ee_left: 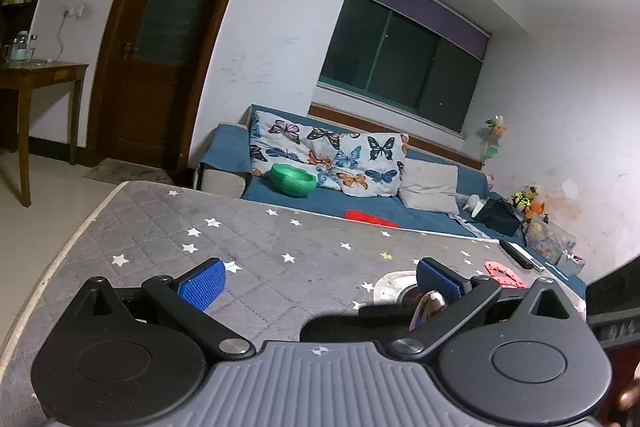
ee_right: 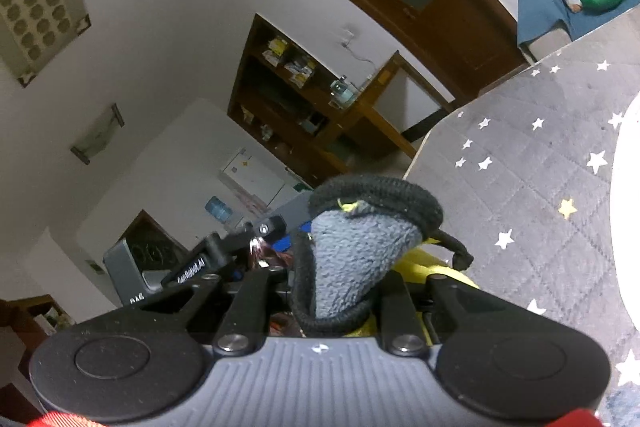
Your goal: Clean container
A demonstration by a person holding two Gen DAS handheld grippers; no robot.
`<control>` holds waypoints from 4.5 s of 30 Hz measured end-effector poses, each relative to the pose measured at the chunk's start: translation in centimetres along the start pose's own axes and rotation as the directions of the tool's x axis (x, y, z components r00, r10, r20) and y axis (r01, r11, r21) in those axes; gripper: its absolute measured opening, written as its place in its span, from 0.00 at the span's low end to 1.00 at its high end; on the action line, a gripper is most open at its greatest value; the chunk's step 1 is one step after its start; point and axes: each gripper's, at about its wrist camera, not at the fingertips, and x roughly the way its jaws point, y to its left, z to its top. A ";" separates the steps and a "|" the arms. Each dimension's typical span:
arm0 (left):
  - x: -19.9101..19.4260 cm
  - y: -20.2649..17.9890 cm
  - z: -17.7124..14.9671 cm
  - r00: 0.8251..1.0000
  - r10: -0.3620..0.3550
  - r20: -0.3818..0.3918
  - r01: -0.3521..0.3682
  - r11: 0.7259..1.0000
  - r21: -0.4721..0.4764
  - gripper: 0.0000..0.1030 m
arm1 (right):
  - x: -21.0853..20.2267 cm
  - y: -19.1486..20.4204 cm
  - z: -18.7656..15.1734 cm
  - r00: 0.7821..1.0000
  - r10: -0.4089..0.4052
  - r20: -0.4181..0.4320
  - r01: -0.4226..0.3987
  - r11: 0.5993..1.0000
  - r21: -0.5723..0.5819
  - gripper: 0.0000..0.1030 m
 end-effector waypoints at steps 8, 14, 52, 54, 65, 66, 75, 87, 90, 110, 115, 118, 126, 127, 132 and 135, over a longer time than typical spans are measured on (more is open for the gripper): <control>0.0 -0.1 -0.1 1.000 0.026 0.000 -0.026 1.000 -0.013 1.00 | 1.5 -3.0 -2.6 0.989 -0.119 -0.083 0.122 0.992 0.035 0.16; 0.0 0.0 -0.1 0.999 0.039 -0.002 -0.039 0.999 -0.027 1.00 | 2.2 -2.8 -3.9 0.973 -0.177 -0.146 0.174 0.984 -0.035 0.16; -0.7 -0.7 -0.5 0.998 0.060 0.007 -0.060 0.998 -0.017 1.00 | 1.1 2.0 -5.1 0.953 -0.248 -0.176 0.191 0.939 -0.286 0.16; -0.6 -0.4 -0.5 0.998 0.064 0.006 -0.064 0.997 -0.032 1.00 | 0.4 2.9 -4.5 0.963 -0.218 -0.155 0.166 0.942 -0.292 0.16; -0.3 0.2 -0.4 0.998 0.055 0.003 -0.055 0.997 -0.054 1.00 | -3.2 8.1 -1.3 0.999 -0.051 -0.004 0.046 0.923 -0.381 0.16; -0.2 0.2 -0.4 0.998 0.060 0.003 -0.060 0.997 -0.058 1.00 | -3.0 7.8 -1.2 0.999 -0.047 -0.007 0.041 0.928 -0.370 0.16; -0.4 1.3 -0.5 0.997 0.072 0.000 -0.072 0.990 -0.119 1.00 | -2.0 3.5 -3.3 0.993 -0.069 -0.094 0.042 0.964 -0.262 0.16; -0.5 0.6 -0.5 0.998 0.070 0.007 -0.069 0.992 -0.104 1.00 | -1.8 0.6 -5.2 0.967 -0.220 -0.130 0.190 0.960 -0.208 0.16; -0.7 0.6 -0.5 0.998 0.067 0.013 -0.065 0.991 -0.113 1.00 | -1.7 1.1 -5.1 0.962 -0.245 -0.117 0.213 0.948 -0.236 0.16; -2.5 -0.4 0.0 0.992 0.103 0.069 -0.096 0.991 -0.096 1.00 | -0.1 1.0 -3.3 0.945 -0.313 -0.095 0.278 0.922 -0.271 0.16; -4.0 -0.8 0.1 0.988 0.112 0.102 -0.102 0.990 -0.100 1.00 | -0.2 0.9 -3.0 0.942 -0.325 -0.083 0.295 0.920 -0.258 0.16; -5.1 -1.0 0.0 0.984 0.130 0.123 -0.118 0.988 -0.100 1.00 | -0.3 1.1 -3.1 0.939 -0.338 -0.072 0.309 0.915 -0.259 0.16; -8.9 -0.2 -0.8 0.959 0.215 0.185 -0.194 0.973 -0.124 1.00 | -0.7 1.8 -2.1 0.922 -0.386 -0.018 0.361 0.879 -0.312 0.16; -9.3 0.0 -1.0 0.955 0.228 0.191 -0.206 0.970 -0.128 1.00 | -0.7 1.9 -2.0 0.921 -0.388 -0.014 0.364 0.876 -0.315 0.16; -10.5 1.3 -2.5 0.936 0.303 0.182 -0.277 0.949 -0.154 1.00 | -0.4 2.4 -1.5 0.909 -0.417 0.002 0.390 0.847 -0.361 0.16; -10.2 2.2 -3.3 0.930 0.335 0.155 -0.309 0.936 -0.167 1.00 | 0.1 2.6 -1.0 0.906 -0.424 0.014 0.397 0.836 -0.378 0.16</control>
